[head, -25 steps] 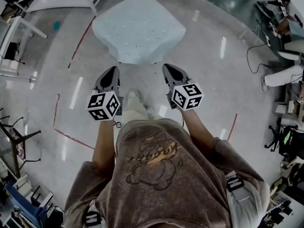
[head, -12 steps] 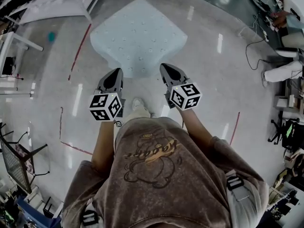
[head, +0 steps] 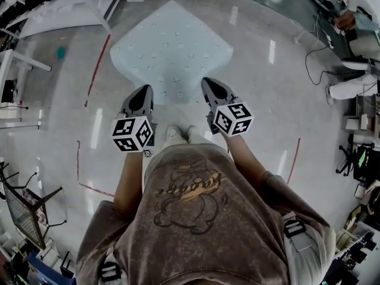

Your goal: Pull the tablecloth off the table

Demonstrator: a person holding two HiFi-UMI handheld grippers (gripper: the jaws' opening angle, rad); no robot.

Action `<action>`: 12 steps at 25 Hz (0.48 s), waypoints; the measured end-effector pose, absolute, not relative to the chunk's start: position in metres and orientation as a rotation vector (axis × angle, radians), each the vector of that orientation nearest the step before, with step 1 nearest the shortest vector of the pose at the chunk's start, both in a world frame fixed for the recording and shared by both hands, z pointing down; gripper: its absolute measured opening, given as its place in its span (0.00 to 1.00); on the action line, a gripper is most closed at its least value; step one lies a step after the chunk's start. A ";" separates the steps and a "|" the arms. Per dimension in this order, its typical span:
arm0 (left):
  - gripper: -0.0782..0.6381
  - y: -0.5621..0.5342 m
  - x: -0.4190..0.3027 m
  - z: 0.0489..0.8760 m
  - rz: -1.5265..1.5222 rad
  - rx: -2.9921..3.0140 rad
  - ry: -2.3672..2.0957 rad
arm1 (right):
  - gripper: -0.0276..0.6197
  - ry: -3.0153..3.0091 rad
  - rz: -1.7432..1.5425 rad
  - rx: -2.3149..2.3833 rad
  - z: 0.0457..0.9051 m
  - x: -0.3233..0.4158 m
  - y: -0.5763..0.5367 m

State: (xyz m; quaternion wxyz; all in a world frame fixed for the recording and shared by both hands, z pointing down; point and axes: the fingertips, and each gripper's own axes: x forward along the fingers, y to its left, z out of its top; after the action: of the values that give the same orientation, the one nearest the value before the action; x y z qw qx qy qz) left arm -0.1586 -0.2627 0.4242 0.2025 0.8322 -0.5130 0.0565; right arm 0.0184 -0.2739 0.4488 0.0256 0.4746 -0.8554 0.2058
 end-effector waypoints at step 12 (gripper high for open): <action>0.27 -0.275 -0.153 0.433 0.103 2.241 -1.455 | 0.35 -2.684 0.777 1.397 0.459 0.031 -0.287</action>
State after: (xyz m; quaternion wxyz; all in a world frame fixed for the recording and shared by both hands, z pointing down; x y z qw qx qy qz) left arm -0.1529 -0.2749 0.4329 0.2319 0.8153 -0.5292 0.0375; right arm 0.0306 -0.2868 0.4589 0.0088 0.4473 -0.8591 0.2486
